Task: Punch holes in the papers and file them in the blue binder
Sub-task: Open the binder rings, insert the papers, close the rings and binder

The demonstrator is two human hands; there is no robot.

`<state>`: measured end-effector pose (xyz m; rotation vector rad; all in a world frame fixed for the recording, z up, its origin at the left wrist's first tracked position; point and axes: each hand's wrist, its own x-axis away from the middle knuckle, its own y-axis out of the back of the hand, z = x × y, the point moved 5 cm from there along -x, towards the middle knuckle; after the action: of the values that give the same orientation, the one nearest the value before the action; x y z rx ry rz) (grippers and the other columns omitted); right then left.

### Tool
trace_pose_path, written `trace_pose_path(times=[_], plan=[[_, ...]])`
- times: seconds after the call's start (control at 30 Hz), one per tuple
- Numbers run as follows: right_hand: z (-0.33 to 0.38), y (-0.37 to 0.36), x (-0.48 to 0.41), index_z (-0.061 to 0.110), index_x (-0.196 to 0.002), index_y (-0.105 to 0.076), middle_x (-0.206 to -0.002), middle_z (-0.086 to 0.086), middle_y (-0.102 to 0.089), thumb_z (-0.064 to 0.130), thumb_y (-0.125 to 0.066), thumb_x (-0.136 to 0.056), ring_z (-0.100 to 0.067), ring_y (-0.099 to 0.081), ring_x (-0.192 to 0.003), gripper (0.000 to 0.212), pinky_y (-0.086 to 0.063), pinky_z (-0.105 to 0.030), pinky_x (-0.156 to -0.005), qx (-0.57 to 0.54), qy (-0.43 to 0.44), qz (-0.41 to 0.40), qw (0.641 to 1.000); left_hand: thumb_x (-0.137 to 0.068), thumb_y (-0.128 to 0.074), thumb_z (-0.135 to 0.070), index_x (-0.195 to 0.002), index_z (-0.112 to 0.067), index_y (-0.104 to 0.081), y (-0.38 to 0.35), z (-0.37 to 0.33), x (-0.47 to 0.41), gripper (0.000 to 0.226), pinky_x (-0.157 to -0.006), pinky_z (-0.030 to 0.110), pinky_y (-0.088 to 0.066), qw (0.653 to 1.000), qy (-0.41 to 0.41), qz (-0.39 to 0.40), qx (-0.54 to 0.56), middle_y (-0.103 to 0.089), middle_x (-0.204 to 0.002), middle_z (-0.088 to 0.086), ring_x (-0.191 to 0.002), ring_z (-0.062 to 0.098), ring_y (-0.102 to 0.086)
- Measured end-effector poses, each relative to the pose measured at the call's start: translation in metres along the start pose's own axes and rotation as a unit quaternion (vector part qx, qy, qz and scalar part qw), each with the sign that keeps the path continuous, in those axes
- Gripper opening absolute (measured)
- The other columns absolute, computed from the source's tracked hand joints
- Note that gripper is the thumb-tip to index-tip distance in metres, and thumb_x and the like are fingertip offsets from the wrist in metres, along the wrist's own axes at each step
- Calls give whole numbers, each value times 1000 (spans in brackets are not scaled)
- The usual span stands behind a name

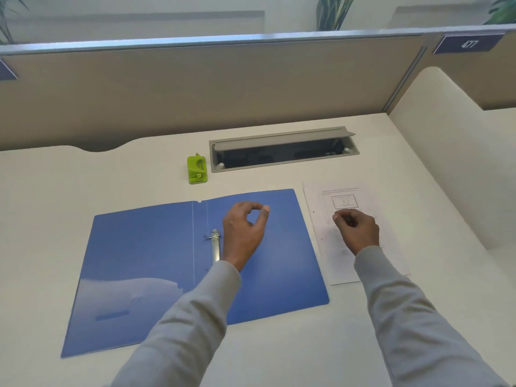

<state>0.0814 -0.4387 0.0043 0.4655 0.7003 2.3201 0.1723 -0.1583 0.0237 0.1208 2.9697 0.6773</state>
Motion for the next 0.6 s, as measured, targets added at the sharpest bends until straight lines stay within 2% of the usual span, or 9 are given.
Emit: trace_pose_path(times=[0.13,0.2,0.3,0.43,0.6], plan=[[-25,31,-17,13,-102,-75,-94,-3,-74,23,-72,-88,-23,-66,-87,17,-45,-25,-86,37,-12,-31,999,-93,-67,-36,-95,-24,-72,-49,-22,7,13,-81,41,-57,998,-9,58,4,-66,-101,-12,-97,14,-61],[-41,43,-26,12,-107,-74,-109,-9,-73,25,-73,-88,-29,-67,-97,24,-43,-26,-88,61,-26,-51,996,-94,-67,-37,-97,-22,-72,-73,-31,12,16,-84,41,-57,996,0,91,4,-64,-100,-12,-91,16,-63],[-62,56,-37,14,-115,-70,-128,-16,-61,29,-73,-86,-38,-56,-120,33,-43,-38,-101,105,-60,-80,989,-94,-66,-40,-102,-18,-73,-105,-36,20,24,-90,39,-55,992,42,117,16,-65,-104,-6,-84,16,-65],[-77,61,-39,20,-122,-67,-139,-12,-49,34,-71,-88,-37,-41,-132,36,-39,-47,-106,174,-74,-63,980,-95,-64,-33,-127,-13,-63,-137,-37,31,37,-96,29,-50,982,134,130,40,-65,-125,1,-106,14,-61],[-94,50,-35,24,-120,-67,-137,-8,-49,40,-68,-88,-34,-41,-131,35,-34,-48,-107,233,-39,-63,970,-95,-61,-37,-147,-12,-41,-157,-40,41,61,-114,45,-42,970,198,132,48,-48,-147,3,-136,23,-46]])
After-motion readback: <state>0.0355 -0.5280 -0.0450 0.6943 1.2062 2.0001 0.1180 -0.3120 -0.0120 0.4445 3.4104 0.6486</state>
